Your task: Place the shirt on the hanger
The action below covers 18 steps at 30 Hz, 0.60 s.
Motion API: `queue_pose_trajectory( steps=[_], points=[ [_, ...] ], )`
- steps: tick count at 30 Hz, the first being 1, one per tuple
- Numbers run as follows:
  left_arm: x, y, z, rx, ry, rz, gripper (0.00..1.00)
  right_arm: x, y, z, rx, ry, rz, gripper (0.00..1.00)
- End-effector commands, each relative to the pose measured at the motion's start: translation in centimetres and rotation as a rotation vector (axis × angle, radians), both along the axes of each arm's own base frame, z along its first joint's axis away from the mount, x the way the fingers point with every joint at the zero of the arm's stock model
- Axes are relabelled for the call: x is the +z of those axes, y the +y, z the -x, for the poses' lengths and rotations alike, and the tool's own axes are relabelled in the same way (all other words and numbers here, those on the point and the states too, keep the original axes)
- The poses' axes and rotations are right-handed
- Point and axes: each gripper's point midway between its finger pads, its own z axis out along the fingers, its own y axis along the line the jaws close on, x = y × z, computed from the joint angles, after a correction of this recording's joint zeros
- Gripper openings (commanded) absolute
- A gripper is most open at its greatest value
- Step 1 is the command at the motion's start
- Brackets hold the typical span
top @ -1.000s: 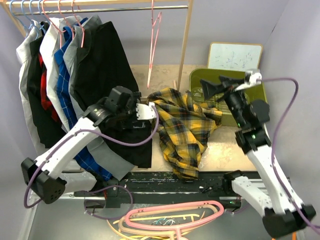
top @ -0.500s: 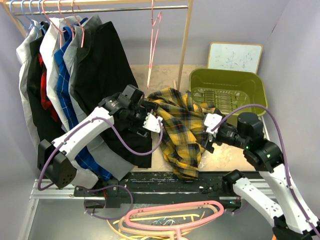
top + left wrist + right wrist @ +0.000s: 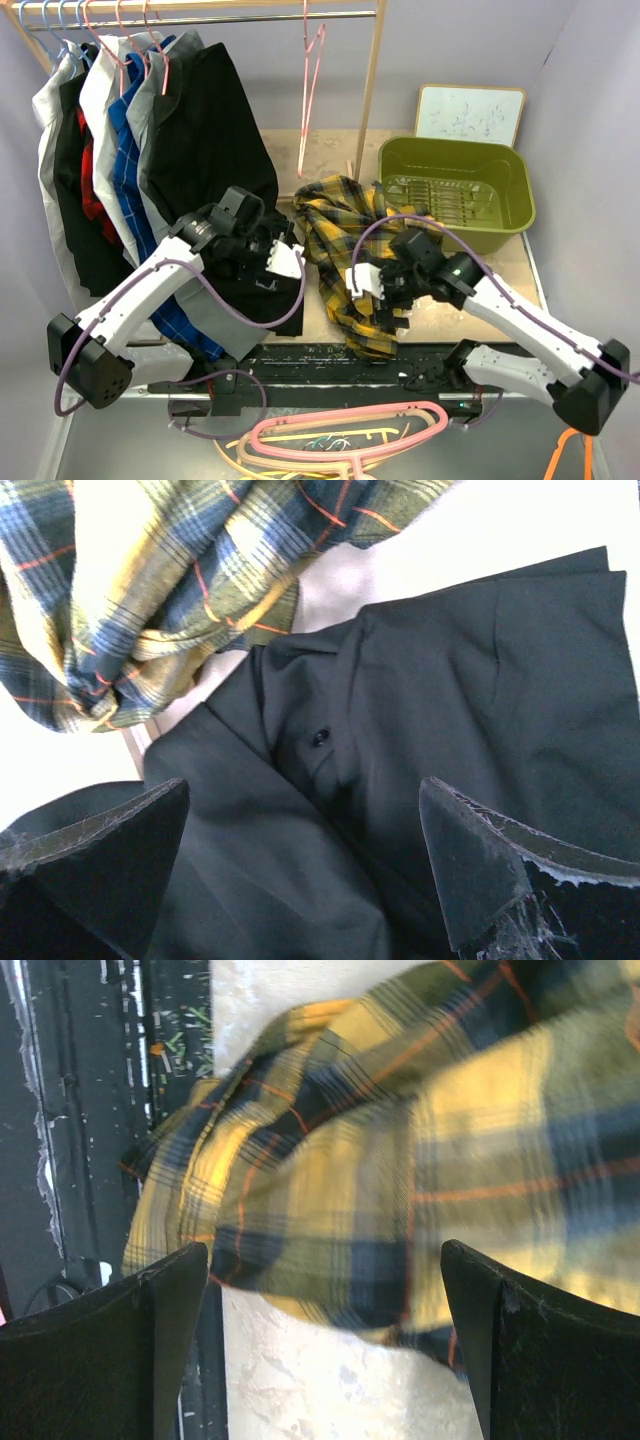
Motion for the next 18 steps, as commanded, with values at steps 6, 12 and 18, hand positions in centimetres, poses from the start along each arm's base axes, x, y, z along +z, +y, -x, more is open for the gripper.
queue_pose_trajectory(
  steps=[6,12,18],
  points=[
    [-1.0,1.3,1.4,0.071,0.02,0.023,0.99,-5.3,3.5,-2.0,0.021,-0.058,0.033,0.85],
    [-0.3,0.6,-0.6,0.096,-0.057,0.052,0.99,-3.0,4.1,-6.6,-0.13,-0.266,0.005,0.0],
    [1.3,-2.3,-4.3,0.042,-0.191,0.093,0.99,1.2,-1.4,-11.6,-0.386,-0.518,0.006,0.0]
  ],
)
